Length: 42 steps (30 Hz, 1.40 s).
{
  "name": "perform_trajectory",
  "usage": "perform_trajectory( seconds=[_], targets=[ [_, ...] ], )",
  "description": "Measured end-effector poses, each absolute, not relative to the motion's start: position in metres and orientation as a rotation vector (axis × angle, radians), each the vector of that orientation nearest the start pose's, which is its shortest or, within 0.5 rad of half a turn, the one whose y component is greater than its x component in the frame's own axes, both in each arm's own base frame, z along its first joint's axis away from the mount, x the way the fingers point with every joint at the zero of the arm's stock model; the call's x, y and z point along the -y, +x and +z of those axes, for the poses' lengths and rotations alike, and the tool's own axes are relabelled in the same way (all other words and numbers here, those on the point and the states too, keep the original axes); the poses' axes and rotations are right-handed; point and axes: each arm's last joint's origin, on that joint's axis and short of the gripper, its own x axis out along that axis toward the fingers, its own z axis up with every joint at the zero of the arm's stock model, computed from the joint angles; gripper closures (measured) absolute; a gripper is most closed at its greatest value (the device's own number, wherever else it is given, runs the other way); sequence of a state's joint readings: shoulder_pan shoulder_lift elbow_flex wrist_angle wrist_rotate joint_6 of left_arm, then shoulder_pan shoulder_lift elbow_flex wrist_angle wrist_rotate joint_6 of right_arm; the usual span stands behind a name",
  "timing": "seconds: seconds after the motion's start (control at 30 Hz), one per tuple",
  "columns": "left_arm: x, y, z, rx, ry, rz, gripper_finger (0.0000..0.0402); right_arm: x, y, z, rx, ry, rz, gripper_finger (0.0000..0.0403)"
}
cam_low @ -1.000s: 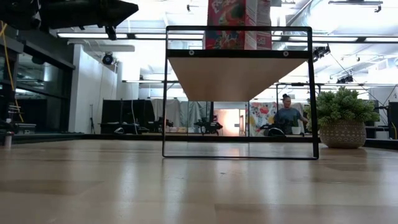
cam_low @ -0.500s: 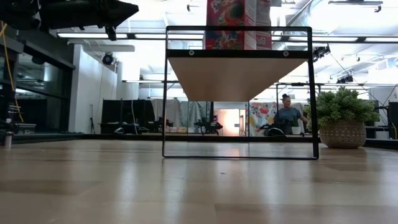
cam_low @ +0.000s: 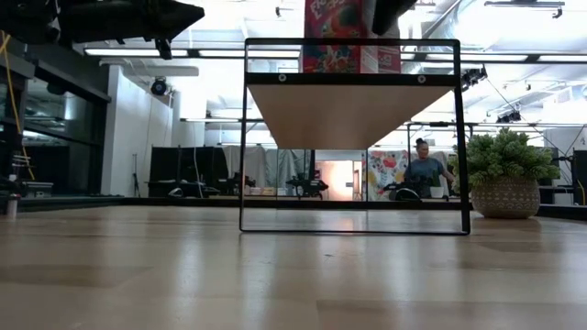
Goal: Stack cereal on shelf
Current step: Adjust the cereals box on the shelf
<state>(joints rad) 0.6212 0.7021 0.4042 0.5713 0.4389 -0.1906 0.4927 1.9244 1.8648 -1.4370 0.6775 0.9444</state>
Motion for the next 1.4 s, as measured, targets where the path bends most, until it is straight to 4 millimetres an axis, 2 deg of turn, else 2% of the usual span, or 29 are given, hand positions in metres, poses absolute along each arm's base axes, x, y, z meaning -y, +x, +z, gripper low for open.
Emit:
perform_trajectory(
  seconds=[0.37,0.77,0.93,1.07,1.2,1.4],
  targets=[
    [-0.084,0.138,0.284,0.248,-0.053,0.158,0.0401,-0.149,0.350,0.308,-0.963,0.038,-0.601,0.0403],
    [-0.084,0.138,0.284,0.248,-0.053,0.158,0.0402,-0.132,0.364,0.311,-0.877,0.099,-0.649,0.0403],
    [-0.083,0.139,0.282,0.223,-0.086,0.149,0.0401,-0.130,0.369,0.311,-0.873,0.119,-0.617,0.0403],
    [-0.076,0.144,0.281,0.111,-0.091,-0.002,0.0401,-0.134,0.365,0.316,-0.908,0.106,-0.533,0.0403],
    [-0.060,0.151,0.288,-0.037,-0.073,-0.119,0.0401,-0.138,0.354,0.331,-0.886,0.083,-0.488,0.0403],
    [-0.031,0.167,0.271,-0.180,0.119,-0.347,0.0401,-0.131,0.336,0.357,-0.850,0.123,-0.462,0.0403]
  ],
)
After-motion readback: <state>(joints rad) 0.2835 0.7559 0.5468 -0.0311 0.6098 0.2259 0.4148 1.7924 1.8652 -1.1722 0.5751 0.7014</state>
